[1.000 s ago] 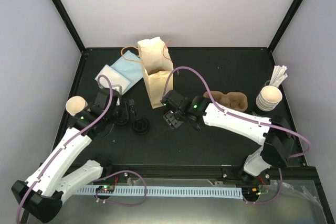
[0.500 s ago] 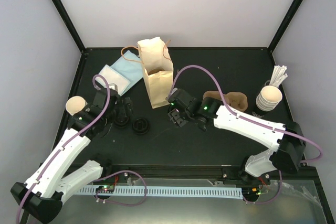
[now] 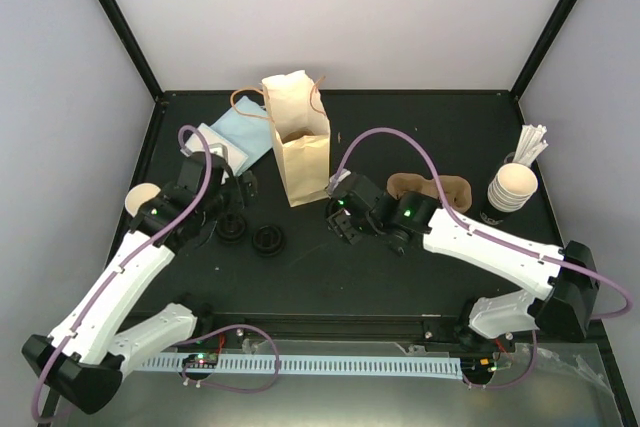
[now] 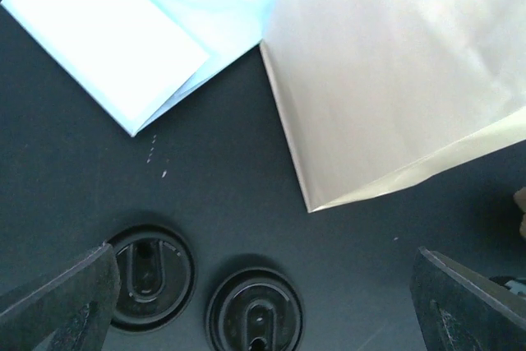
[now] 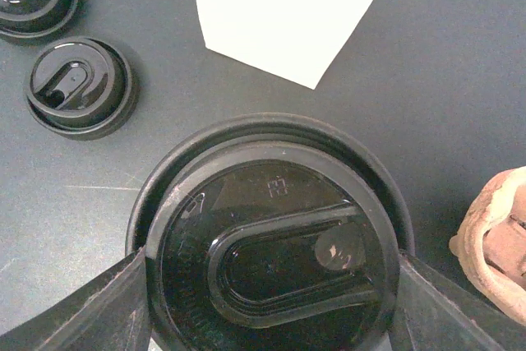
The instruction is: Pack the takeout coffee
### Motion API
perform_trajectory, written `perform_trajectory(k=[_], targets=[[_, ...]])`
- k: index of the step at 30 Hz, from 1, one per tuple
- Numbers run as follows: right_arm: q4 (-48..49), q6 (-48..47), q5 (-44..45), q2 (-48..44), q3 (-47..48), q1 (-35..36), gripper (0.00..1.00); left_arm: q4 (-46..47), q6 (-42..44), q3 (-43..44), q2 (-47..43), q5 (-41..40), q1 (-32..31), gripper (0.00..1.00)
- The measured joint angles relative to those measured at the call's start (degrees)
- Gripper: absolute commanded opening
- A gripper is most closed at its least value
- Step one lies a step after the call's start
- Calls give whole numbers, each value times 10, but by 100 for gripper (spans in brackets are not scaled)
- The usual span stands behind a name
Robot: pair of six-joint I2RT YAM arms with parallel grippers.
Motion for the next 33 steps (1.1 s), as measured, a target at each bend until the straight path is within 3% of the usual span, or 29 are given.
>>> perform_trajectory(k=[11,23,33], targets=[[20,-10,9,-34,-18,0,68,27,-3,82,85,25,0,99],[27,-17,51,-89,-18,-6,66,19,-35,218,241,32,-3,99],[28,-25,57,-95,-18,-6,66,29,-40,301,319,7,-5,98]])
